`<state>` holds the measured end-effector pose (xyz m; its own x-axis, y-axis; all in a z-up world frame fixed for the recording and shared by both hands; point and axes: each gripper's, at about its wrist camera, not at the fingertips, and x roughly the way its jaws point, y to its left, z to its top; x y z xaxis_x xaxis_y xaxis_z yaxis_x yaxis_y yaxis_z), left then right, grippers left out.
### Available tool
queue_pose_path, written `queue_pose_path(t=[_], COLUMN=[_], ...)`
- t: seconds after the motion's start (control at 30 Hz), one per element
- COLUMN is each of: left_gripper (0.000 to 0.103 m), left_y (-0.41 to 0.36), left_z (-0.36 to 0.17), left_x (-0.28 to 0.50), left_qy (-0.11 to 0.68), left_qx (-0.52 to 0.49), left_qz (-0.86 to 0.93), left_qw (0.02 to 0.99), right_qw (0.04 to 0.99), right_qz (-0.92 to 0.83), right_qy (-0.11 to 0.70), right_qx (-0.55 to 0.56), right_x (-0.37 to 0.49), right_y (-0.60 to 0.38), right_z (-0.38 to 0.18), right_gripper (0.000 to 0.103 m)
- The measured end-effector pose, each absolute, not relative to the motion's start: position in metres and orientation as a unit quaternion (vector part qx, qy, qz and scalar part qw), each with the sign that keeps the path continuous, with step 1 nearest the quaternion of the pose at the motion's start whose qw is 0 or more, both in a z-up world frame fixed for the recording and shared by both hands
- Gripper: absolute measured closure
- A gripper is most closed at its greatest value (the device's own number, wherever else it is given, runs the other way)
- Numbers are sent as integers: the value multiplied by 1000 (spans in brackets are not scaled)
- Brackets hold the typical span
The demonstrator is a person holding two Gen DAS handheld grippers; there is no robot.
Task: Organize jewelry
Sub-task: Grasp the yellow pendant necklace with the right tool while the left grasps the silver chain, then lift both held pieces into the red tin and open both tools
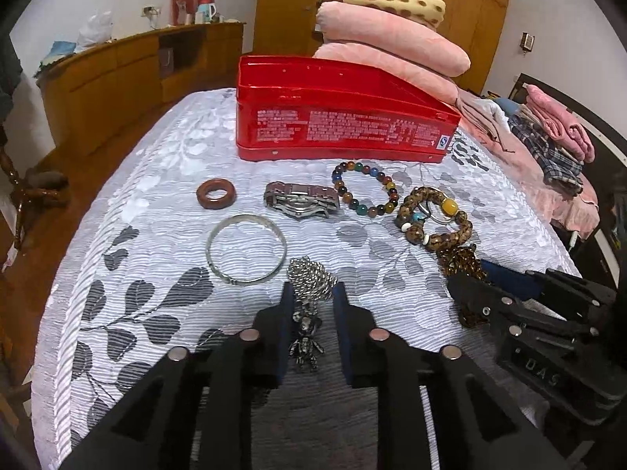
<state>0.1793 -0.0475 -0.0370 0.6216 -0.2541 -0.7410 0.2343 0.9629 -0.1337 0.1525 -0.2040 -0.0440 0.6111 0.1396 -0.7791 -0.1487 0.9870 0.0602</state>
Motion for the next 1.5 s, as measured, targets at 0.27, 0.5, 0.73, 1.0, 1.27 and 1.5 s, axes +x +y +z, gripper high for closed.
queue_pose_path(t=[0.27, 0.5, 0.73, 1.0, 1.27, 1.5], left_gripper=[93, 95, 95, 95, 95, 95], left_y=[-38, -32, -29, -35, -43, -56], left_z=[-35, -24, -2, 25, 56, 83], left_x=[173, 158, 152, 160, 188, 232], left_qy=[409, 386, 355, 323, 283, 253], left_qx=[-36, -50, -56, -55, -47, -42], left_qz=[-151, -158, -160, -175, -167, -161], left_qw=[899, 908, 920, 928, 943, 953], right_qw=[900, 913, 920, 928, 942, 951], right_qz=[87, 88, 98, 102, 96, 97], right_qy=[427, 398, 379, 357, 320, 292], right_qx=[6, 12, 22, 29, 27, 28], right_x=[138, 127, 125, 137, 166, 210], right_y=[-207, -211, -213, -222, -229, -234], right_z=[-38, -12, 7, 29, 62, 85], right_gripper=[84, 84, 84, 84, 84, 84])
